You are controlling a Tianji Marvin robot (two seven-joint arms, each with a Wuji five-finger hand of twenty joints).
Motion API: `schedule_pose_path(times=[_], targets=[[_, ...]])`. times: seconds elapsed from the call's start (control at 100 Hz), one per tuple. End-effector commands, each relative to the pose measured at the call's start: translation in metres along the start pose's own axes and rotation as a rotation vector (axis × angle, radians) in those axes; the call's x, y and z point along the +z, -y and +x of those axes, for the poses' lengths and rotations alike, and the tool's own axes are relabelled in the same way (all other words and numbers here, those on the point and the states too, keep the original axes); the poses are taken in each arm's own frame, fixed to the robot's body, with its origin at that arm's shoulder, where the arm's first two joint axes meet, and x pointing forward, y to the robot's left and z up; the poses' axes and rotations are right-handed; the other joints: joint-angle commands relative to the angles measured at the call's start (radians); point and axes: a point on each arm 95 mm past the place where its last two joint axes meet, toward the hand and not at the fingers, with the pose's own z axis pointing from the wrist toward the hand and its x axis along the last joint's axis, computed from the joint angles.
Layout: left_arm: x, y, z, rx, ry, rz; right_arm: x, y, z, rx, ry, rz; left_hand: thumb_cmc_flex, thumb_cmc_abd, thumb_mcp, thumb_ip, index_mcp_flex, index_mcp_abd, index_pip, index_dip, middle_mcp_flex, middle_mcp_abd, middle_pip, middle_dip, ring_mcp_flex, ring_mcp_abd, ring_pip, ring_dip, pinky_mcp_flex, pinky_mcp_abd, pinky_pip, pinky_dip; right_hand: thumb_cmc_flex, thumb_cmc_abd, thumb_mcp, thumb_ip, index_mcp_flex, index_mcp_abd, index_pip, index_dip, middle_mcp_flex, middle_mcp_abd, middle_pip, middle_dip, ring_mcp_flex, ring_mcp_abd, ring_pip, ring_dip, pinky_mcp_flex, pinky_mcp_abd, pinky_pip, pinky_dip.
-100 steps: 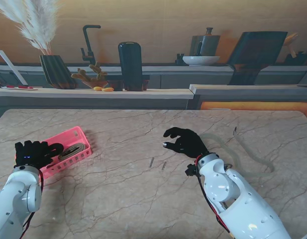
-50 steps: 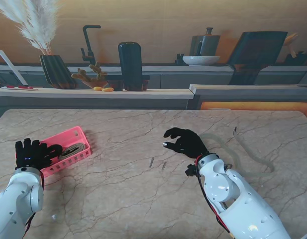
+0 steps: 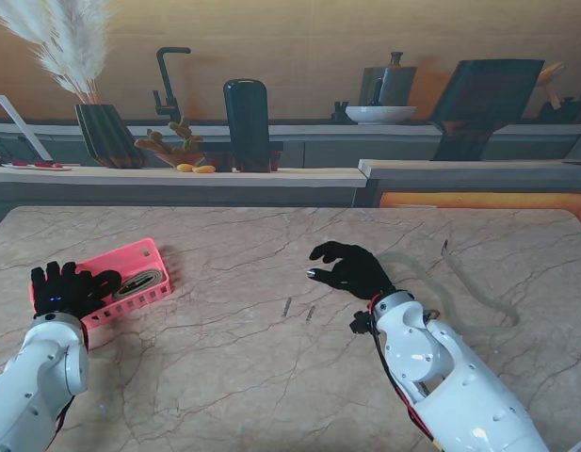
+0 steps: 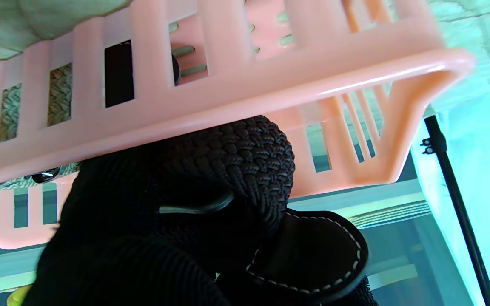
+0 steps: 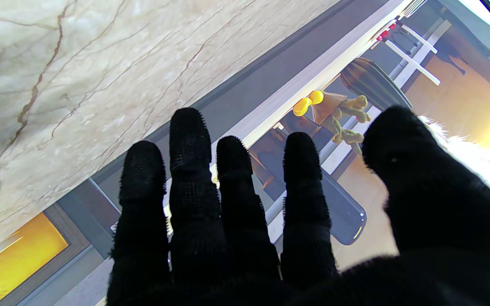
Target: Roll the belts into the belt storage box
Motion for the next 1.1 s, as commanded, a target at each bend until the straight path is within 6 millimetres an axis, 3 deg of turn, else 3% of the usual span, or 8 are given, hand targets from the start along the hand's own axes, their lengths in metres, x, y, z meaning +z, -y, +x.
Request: schedule_pose_path(times=[0.0, 0.24, 0.48, 0.69, 0.85, 0.89, 0.95, 1.09], targets=[[-0.008, -0.007, 0.003, 0.000, -0.027, -0.039, 0.000, 0.002, 0.003, 0.006, -0.003, -0.002, -0.018, 0.082, -0.010, 0.026, 0.061, -0.127, -0.020, 0.016, -0.035, -0.018, -0.035, -0.036, -0.037, -0.014, -0.048, -0.023, -0.007, -0.032, -0.074, -0.027, 0.032, 0.065, -0.016, 0.034, 0.004, -0.021, 0.011, -0.008, 0.013, 0.002, 0.015, 0.008, -0.010, -0.002, 0.019, 0.007, -0.008, -0.009, -0.002, 0.021], [-0.016, 0.001, 0.000, 0.042, -0.083, -0.096, 0.000, 0.001, 0.002, 0.006, 0.001, -0.007, -0.123, 0.103, -0.041, 0.051, 0.096, -0.130, -0.136, 0.002, -0.082, -0.027, -0.108, -0.100, -0.064, -0.028, -0.150, -0.072, -0.012, -0.009, -0.235, -0.051, 0.035, 0.066, -0.020, 0.034, 0.002, -0.023, 0.018, -0.015, 0.015, 0.003, 0.018, 0.008, -0.009, -0.005, 0.025, 0.010, -0.006, -0.010, 0.001, 0.022], [-0.016, 0.001, 0.001, 0.058, -0.083, -0.150, -0.001, 0.001, 0.001, 0.006, 0.004, -0.016, -0.170, 0.140, -0.078, 0.055, 0.006, -0.150, -0.251, -0.045, -0.111, -0.057, -0.181, -0.137, -0.080, -0.048, -0.206, -0.096, -0.001, -0.001, -0.287, -0.118, 0.044, 0.068, -0.023, 0.031, 0.001, -0.024, 0.027, -0.023, 0.018, 0.003, 0.022, 0.009, -0.006, -0.008, 0.031, 0.013, -0.002, -0.011, 0.003, 0.023], [-0.016, 0.001, 0.000, 0.078, -0.081, -0.158, 0.000, 0.000, 0.001, 0.008, 0.001, -0.024, -0.224, 0.136, -0.120, 0.056, -0.076, -0.101, -0.325, -0.077, -0.136, -0.038, -0.234, -0.146, -0.081, -0.044, -0.220, -0.133, -0.002, 0.026, -0.289, -0.136, 0.066, 0.074, -0.025, 0.023, -0.004, -0.031, 0.045, -0.033, 0.020, 0.000, 0.027, 0.009, -0.002, -0.014, 0.037, 0.015, 0.002, -0.014, 0.007, 0.023], [-0.016, 0.005, 0.000, 0.077, -0.103, -0.127, 0.001, 0.001, 0.001, 0.011, -0.001, -0.036, -0.201, 0.038, -0.104, 0.064, -0.065, -0.038, -0.306, -0.064, -0.122, -0.012, -0.211, -0.112, -0.081, -0.028, -0.208, -0.128, -0.009, 0.057, -0.268, -0.118, 0.098, 0.088, -0.036, 0.010, -0.024, -0.041, 0.112, -0.083, 0.021, -0.004, 0.038, 0.008, 0.001, -0.021, 0.046, 0.017, 0.007, -0.018, 0.014, 0.022], [-0.016, 0.007, 0.000, 0.074, -0.111, -0.117, 0.001, 0.001, 0.001, 0.012, -0.001, -0.040, -0.206, 0.024, -0.086, 0.067, -0.062, -0.031, -0.292, -0.054, -0.120, -0.007, -0.199, -0.105, -0.083, -0.025, -0.204, -0.119, -0.013, 0.057, -0.261, -0.106, 0.104, 0.089, -0.034, 0.010, -0.024, -0.042, 0.118, -0.086, 0.023, -0.004, 0.040, 0.009, 0.003, -0.021, 0.048, 0.017, 0.009, -0.019, 0.015, 0.022], [-0.017, 0.009, 0.001, 0.073, -0.120, -0.103, 0.001, 0.001, 0.001, 0.013, -0.001, -0.043, -0.341, -0.044, 0.229, 0.028, -0.047, -0.023, -0.263, -0.027, -0.100, 0.000, -0.161, -0.085, -0.077, -0.021, -0.192, -0.102, -0.014, 0.059, -0.260, -0.083, 0.107, 0.091, -0.033, 0.009, -0.026, -0.045, 0.124, -0.089, 0.023, -0.004, 0.042, 0.009, 0.004, -0.022, 0.051, 0.018, 0.010, -0.019, 0.017, 0.022], [-0.013, 0.014, 0.006, 0.033, -0.145, 0.000, 0.001, 0.001, 0.001, 0.015, 0.000, -0.050, -0.282, -0.050, 0.363, 0.011, 0.068, -0.052, -0.143, 0.017, 0.117, 0.011, -0.052, -0.030, 0.023, 0.028, -0.082, -0.040, 0.003, 0.086, -0.214, -0.012, 0.113, 0.093, -0.032, 0.007, -0.029, -0.046, 0.140, -0.099, 0.023, -0.004, 0.046, 0.010, 0.004, -0.025, 0.055, 0.020, 0.010, -0.020, 0.019, 0.022]])
